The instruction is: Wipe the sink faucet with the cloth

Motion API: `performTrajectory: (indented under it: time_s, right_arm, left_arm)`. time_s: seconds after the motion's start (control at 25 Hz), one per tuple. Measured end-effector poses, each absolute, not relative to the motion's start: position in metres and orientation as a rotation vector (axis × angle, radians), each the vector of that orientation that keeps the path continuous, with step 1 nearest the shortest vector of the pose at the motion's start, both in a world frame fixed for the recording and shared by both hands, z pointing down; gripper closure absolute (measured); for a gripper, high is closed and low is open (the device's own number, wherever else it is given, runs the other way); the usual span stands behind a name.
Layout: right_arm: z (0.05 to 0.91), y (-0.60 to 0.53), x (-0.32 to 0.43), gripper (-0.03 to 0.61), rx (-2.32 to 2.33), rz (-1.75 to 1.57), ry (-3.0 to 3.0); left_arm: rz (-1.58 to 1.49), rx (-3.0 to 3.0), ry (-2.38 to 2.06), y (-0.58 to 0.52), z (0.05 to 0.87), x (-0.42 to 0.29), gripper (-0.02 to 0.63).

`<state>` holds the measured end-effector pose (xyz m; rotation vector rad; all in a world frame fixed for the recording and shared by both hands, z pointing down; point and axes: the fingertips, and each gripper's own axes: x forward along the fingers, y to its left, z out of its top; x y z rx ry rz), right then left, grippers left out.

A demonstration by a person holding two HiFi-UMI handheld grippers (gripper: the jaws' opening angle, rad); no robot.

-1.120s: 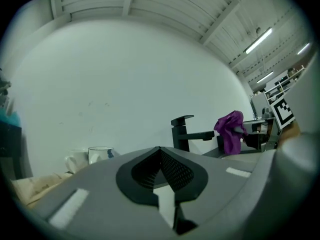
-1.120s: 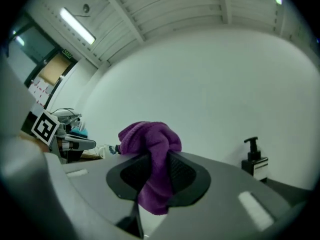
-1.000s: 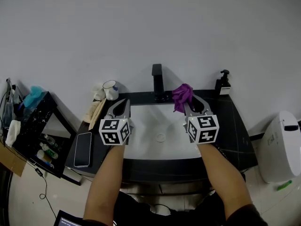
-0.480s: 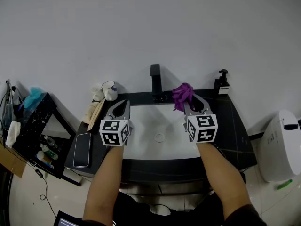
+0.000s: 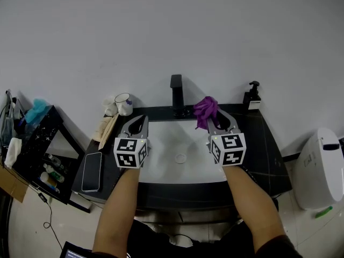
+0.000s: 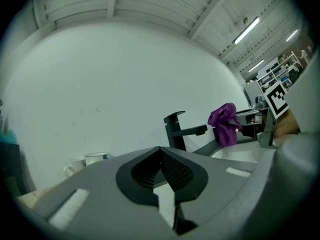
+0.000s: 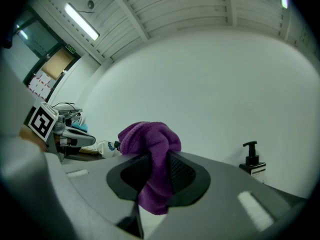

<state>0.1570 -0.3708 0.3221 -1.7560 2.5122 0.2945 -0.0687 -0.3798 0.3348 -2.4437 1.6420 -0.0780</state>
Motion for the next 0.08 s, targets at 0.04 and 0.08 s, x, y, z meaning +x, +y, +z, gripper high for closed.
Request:
performTrajectory:
  time_s: [0.04,0.08]
  right_arm:
    - [0.3222,-0.3709,0.1568,0.494,-1.755,0.290,2.513]
    - [0.3223,-0.3711,0.1567,0.494,-1.753,0.286,2.515]
  left_arm:
    - [-0.079,-2.444,1.643,-0.3796,0.3348,-0.0691,0.597]
    - [-0.079,-2.444,1.645,-0.3793,0.3349,-0.0695,0.597]
